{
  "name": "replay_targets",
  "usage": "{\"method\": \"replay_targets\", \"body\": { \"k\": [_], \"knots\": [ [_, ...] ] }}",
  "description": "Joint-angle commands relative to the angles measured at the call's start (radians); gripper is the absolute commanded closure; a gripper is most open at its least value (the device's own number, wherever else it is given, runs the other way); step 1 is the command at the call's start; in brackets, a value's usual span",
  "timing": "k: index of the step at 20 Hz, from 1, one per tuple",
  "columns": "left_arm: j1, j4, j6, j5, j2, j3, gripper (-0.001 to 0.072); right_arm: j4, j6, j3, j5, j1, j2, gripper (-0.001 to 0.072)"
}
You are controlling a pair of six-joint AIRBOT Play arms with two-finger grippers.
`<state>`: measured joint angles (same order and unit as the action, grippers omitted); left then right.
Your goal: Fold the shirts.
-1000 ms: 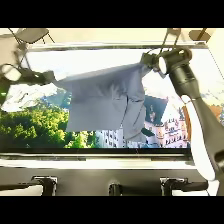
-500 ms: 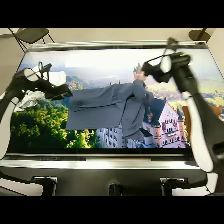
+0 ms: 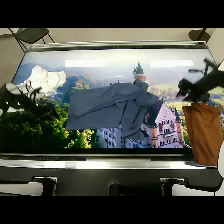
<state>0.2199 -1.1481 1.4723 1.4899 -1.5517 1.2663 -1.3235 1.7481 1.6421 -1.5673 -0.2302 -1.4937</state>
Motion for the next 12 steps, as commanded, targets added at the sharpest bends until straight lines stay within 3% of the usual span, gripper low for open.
{"method": "replay_targets", "body": {
  "k": [1, 2, 4, 6, 9, 11, 12],
  "knots": [
    [0.010, 0.146, -0.072, -0.115, 0.019, -0.232, 0.0312, 0.072, -0.093, -0.150, -0.080, -0.017, 0.006, 0.0351],
    [0.003, 0.174, -0.076, -0.163, 0.019, -0.262, 0.0290, 0.072, -0.097, -0.176, -0.061, -0.006, 0.006, 0.0351],
    [-0.019, 0.180, -0.075, -0.228, 0.018, -0.286, 0.0164, 0.074, -0.108, -0.201, -0.025, 0.013, 0.006, 0.0351],
    [-0.039, 0.180, -0.058, -0.280, 0.016, -0.296, 0.0166, 0.076, -0.111, -0.203, -0.003, 0.026, 0.006, 0.0351],
    [-0.050, 0.177, -0.029, -0.360, 0.015, -0.296, 0.0273, 0.084, -0.115, -0.204, 0.006, 0.030, 0.006, 0.0351],
    [-0.051, 0.169, 0.010, -0.402, 0.015, -0.296, 0.0294, 0.090, -0.142, -0.220, 0.007, 0.030, 0.006, 0.0351],
    [-0.052, 0.160, 0.022, -0.410, 0.015, -0.296, 0.0429, 0.108, -0.159, -0.245, 0.013, 0.030, 0.006, 0.0350]
  ]
}}
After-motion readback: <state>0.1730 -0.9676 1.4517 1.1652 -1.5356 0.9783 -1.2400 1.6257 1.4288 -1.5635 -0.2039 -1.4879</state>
